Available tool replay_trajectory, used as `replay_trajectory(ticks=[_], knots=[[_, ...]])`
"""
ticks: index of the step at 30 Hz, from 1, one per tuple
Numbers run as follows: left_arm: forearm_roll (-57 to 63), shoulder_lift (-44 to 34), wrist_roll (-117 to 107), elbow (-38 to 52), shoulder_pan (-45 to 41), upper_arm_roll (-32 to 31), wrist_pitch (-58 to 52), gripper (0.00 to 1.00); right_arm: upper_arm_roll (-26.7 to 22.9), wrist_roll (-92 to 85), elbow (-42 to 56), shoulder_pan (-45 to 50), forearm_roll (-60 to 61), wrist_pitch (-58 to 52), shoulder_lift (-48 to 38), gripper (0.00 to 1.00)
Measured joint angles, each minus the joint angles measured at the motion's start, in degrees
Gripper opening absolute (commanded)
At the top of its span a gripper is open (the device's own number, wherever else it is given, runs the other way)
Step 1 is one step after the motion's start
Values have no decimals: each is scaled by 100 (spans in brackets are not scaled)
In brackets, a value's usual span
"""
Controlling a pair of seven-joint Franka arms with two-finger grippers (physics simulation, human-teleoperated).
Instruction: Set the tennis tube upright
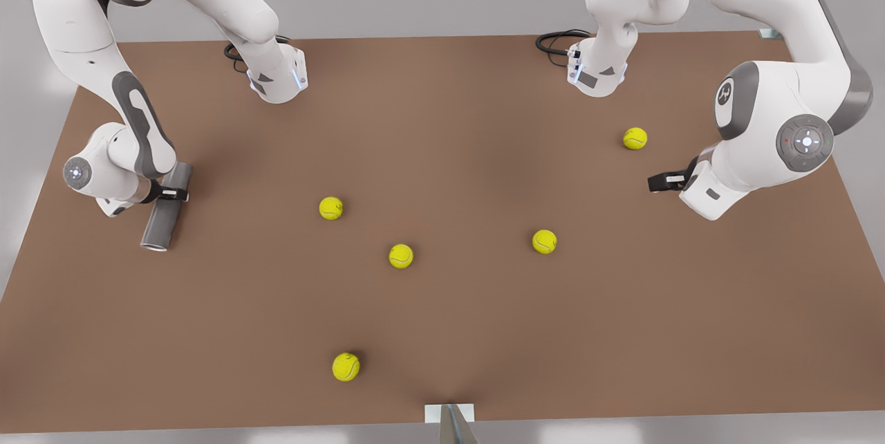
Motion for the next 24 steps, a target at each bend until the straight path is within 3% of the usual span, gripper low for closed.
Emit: replay_trajectory(ticks=[6,8,12,24], knots=[[0,0,-9,0,0,0,0,100,602,-34,525,-97,61,-931,-121,75],[0,0,-9,0,0,0,0,100,888,-17,1432,9,54,-1974,-125,75],[0,2,-9,0,0,0,0,100,1608,-78,2406,179,43,-2372,-100,75],[0,1,0,0,0,0,18,100,1618,-48,3417,4303,-329,-2321,9,74]])
